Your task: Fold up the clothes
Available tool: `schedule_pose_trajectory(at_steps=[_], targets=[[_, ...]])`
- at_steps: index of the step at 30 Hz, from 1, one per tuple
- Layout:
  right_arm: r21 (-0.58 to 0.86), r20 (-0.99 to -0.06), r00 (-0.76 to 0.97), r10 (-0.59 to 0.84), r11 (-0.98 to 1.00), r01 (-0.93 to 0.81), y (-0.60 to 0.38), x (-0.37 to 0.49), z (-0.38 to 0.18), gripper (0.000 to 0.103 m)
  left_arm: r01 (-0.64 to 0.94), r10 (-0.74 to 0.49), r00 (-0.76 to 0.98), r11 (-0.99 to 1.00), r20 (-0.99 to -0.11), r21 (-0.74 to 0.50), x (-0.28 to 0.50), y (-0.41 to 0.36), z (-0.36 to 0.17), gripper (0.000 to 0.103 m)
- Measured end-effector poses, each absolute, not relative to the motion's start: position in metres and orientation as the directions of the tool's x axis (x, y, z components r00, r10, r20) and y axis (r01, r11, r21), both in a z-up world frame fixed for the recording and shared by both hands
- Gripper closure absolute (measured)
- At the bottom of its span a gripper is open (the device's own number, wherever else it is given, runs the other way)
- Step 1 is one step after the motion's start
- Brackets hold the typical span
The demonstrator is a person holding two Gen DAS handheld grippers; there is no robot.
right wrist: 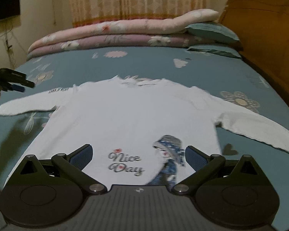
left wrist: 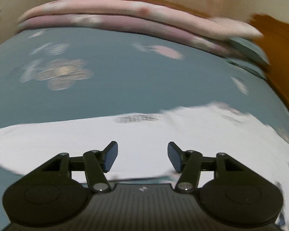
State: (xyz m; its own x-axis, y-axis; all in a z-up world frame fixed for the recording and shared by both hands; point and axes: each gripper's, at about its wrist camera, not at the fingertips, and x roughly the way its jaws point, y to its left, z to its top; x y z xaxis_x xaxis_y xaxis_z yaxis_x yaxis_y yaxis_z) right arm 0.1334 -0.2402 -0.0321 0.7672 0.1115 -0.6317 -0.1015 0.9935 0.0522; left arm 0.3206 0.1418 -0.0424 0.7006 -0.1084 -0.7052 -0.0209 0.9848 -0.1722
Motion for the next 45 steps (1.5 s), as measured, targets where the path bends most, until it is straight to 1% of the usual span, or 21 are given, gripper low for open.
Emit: schedule_pose_trajectory(at_steps=[7,10,14,19,22,26,28,30,32,34,38,45], targets=[[0.155,-0.612,0.786,0.086,0.988,0.012,-0.302,0.113,-0.037,0.000,0.202,-0.245,0.647,0.968,-0.722,-0.148,0.320,0.018,-0.049,0.041],[0.206,-0.612,0.788,0.066,0.976,0.078,-0.334,0.108,-0.044,0.000,0.254,-0.253,0.633,0.961,-0.731,-0.111,0.315,-0.023,-0.058,0.041],[0.269,-0.621,0.783,0.042,0.949,0.163,-0.377,0.106,-0.056,0.000,0.294,-0.276,0.614,0.949,-0.739,-0.111,0.307,-0.069,-0.072,0.041],[0.340,-0.629,0.777,0.025,0.908,0.246,-0.425,0.107,-0.071,0.000,0.314,-0.247,0.642,0.948,-0.726,-0.046,0.290,-0.107,-0.084,0.039],[0.375,-0.622,0.783,0.024,0.887,0.271,-0.450,0.110,-0.076,0.000,0.326,-0.247,0.650,0.945,-0.719,-0.030,0.281,-0.122,-0.091,0.036],[0.428,-0.599,0.800,0.009,0.849,0.311,-0.494,0.116,-0.084,0.000,0.343,-0.224,0.670,0.939,-0.708,0.027,0.271,-0.133,-0.097,0.035],[0.447,-0.604,0.797,-0.017,0.820,0.356,-0.518,0.120,-0.091,0.000,0.346,-0.210,0.679,0.937,-0.703,0.055,0.265,-0.136,-0.098,0.035],[0.497,-0.596,0.803,-0.025,0.774,0.393,-0.545,0.120,-0.099,0.000,0.350,-0.205,0.687,0.934,-0.698,0.070,0.261,-0.139,-0.097,0.035],[0.559,-0.577,0.816,-0.033,0.712,0.424,-0.573,0.118,-0.108,0.000,0.345,-0.203,0.697,0.936,-0.688,0.073,0.258,-0.140,-0.096,0.034],[0.601,-0.563,0.825,-0.054,0.659,0.453,-0.597,0.116,-0.116,0.000,0.336,-0.204,0.702,0.939,-0.682,0.066,0.257,-0.141,-0.094,0.030],[0.689,-0.529,0.845,-0.084,0.539,0.485,-0.640,0.114,-0.131,0.000,0.323,-0.203,0.709,0.945,-0.675,0.054,0.257,-0.142,-0.092,0.030],[0.728,-0.497,0.860,-0.115,0.485,0.485,-0.676,0.129,-0.146,0.000,0.312,-0.200,0.711,0.949,-0.674,0.048,0.262,-0.147,-0.090,0.030]])
